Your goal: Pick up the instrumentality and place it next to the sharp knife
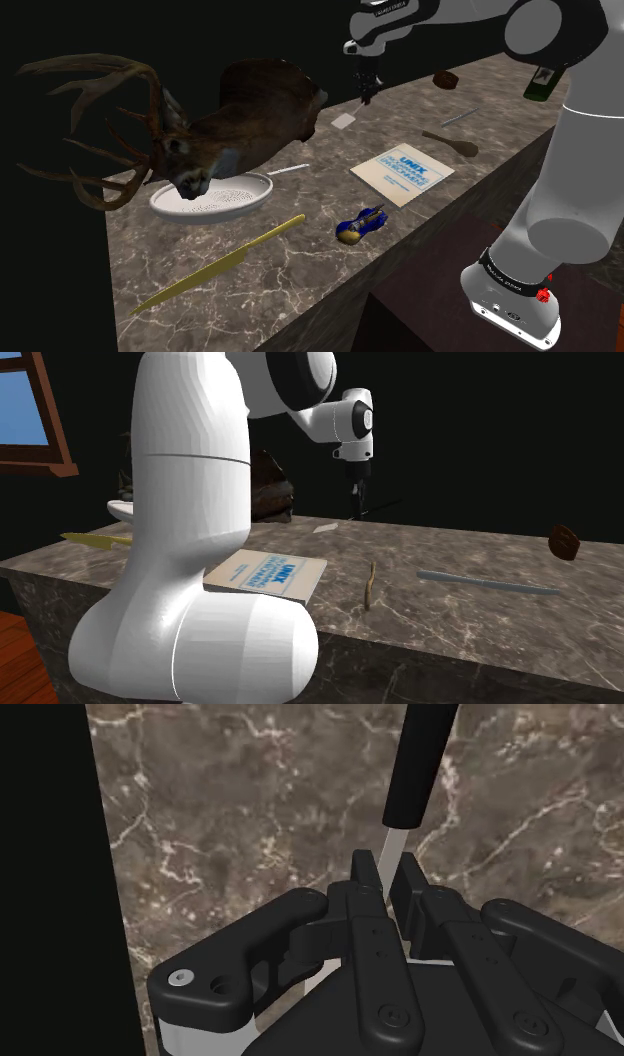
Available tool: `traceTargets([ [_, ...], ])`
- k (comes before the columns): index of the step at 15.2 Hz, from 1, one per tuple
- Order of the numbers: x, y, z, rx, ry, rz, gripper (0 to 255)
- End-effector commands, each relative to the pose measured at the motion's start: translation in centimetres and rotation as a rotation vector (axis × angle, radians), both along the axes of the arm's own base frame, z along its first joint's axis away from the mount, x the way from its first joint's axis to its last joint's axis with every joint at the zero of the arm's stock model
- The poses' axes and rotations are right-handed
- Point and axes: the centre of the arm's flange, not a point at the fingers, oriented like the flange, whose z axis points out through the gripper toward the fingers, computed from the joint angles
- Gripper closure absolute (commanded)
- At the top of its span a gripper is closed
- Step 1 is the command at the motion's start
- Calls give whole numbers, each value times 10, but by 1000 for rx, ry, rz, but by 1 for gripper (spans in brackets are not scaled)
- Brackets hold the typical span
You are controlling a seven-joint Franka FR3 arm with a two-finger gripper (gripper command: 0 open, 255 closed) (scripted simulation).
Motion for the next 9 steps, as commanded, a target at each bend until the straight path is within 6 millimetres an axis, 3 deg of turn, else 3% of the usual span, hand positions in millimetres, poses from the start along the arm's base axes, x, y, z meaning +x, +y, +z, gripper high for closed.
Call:
traceTargets([
  [1,1,1,11,0,0,0,255],
  [9,1,1,53,0,0,0,255],
])
